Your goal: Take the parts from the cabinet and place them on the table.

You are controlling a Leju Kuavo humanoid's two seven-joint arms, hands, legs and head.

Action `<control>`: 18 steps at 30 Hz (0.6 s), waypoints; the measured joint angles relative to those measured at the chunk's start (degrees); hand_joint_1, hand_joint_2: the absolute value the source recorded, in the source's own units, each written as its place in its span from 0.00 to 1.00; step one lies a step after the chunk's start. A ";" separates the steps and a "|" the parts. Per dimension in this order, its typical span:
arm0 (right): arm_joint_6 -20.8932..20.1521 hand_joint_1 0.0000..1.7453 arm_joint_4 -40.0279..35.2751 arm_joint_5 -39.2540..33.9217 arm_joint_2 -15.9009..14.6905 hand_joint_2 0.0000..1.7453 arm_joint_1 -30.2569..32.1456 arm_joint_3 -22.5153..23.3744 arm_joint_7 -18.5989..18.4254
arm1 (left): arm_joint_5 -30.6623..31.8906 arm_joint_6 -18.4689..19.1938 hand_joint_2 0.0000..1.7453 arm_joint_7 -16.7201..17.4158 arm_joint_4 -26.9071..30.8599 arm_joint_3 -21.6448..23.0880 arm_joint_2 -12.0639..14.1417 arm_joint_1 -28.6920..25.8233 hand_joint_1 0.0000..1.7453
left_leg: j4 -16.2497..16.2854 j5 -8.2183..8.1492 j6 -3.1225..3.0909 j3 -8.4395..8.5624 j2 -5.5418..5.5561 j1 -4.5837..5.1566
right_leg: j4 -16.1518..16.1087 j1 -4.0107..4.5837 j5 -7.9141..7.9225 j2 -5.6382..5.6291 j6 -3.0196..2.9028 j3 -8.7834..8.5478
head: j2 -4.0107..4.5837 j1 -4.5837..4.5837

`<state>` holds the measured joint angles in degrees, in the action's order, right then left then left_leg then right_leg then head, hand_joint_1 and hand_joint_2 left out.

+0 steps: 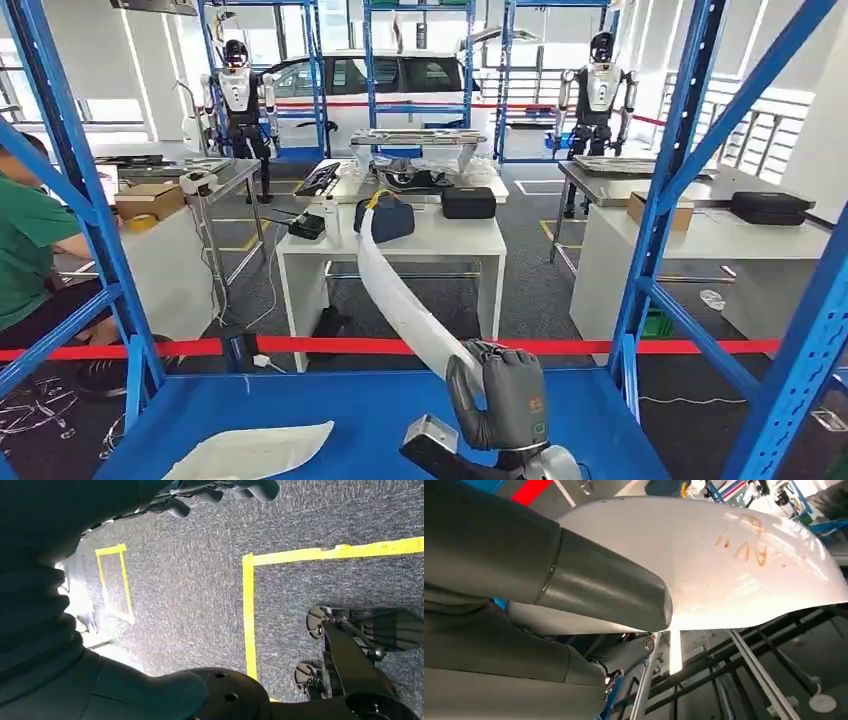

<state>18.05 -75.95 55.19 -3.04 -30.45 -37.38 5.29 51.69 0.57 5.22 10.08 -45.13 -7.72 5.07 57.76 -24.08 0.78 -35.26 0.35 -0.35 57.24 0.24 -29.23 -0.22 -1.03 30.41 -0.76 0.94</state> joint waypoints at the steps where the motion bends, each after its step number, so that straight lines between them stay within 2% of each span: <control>1: 0.07 1.00 -0.15 0.00 -0.04 0.00 0.23 -0.02 0.09 | 0.13 0.00 1.00 0.02 0.00 0.00 0.00 0.01 0.00 | 0.00 0.00 0.00 0.00 0.00 0.00 | 0.00 0.00 0.00 0.00 0.00 0.00 | 0.00 0.00; 10: 0.55 1.00 -1.11 -0.02 -0.37 0.00 1.58 -0.81 0.33 | 0.57 0.00 1.00 0.24 0.00 0.00 -0.07 0.03 0.00 | 0.00 -0.01 0.01 0.00 -0.01 0.00 | 0.00 -0.01 0.00 0.00 0.00 -0.01 | 0.00 0.00; 18: 0.72 1.00 -2.79 0.72 -0.48 0.00 2.47 -1.90 1.29 | 1.16 0.17 1.00 1.11 0.11 0.00 -0.04 0.44 0.00 | 0.28 -0.63 -0.88 -0.03 0.00 0.70 | -0.27 -0.58 -0.16 0.01 0.76 -0.22 | 0.00 0.00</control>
<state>18.77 -78.75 55.91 -3.52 -27.98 -39.28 6.58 52.85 0.74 6.34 10.19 -45.13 -7.76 5.51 58.04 -24.71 -0.11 -35.29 0.35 0.35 56.97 -0.34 -29.39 -0.21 -0.27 30.18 -0.76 0.94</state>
